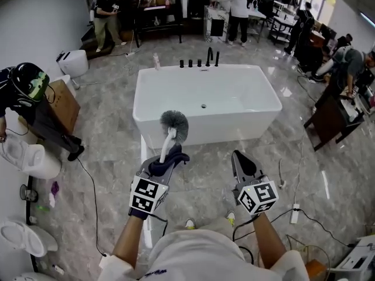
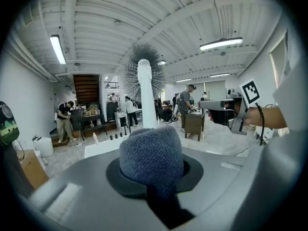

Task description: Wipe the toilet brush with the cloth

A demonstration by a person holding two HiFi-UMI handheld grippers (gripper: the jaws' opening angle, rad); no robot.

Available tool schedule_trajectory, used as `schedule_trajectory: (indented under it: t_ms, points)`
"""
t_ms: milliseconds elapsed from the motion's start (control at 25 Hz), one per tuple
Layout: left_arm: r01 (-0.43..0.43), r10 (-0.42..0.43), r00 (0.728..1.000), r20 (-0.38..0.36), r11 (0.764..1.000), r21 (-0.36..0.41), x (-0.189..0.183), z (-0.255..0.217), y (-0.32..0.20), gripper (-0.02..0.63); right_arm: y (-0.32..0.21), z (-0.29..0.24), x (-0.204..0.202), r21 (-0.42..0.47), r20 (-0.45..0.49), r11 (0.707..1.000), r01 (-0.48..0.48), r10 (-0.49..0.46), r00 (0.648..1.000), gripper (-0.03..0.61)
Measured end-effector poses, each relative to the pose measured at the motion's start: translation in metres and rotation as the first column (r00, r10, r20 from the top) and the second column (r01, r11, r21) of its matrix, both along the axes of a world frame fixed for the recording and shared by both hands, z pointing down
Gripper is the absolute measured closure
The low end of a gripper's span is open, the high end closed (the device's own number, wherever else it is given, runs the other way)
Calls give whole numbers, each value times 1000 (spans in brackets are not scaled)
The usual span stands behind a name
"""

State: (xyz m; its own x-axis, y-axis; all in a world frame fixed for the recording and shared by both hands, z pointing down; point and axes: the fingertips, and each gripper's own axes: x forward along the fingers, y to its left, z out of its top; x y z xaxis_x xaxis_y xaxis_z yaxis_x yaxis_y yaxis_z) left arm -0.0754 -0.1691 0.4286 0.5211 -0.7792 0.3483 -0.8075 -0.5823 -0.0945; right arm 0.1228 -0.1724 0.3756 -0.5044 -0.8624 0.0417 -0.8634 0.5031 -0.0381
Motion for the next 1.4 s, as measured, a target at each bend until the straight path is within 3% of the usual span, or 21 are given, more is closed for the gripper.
schedule_trajectory:
  t_ms: [120,200,240,560,840,960,1200,1400]
  points:
    - [-58,58,998,38,998,-16,13,-5,0,549,-4,-28,0,15,118,999,36,-37,992,541]
    - [-98,100,993,70,995,-32,23,-2,6,549,-3,-40,-4,1,207,994,106,-103,973,332]
    - [-109,112,990,84,993,-35,27,0,9,549,-3,-44,-7,-5,240,991,137,-132,962,266]
    - [-154,159,983,94,986,-60,51,8,9,549,-9,-51,-39,-7,208,967,254,-247,946,135]
    - [-207,214,971,103,976,-74,73,12,17,549,-20,-58,-67,-1,146,952,307,-303,942,154]
    - [-227,235,965,117,971,-82,77,15,20,549,-23,-55,-76,-29,160,943,332,-323,933,195]
    - [-256,267,953,144,963,-88,84,18,26,549,-26,-49,-74,-61,186,934,351,-335,924,336]
    - [-264,276,950,145,959,-101,82,21,26,549,-27,-44,-75,-93,215,925,368,-343,915,351]
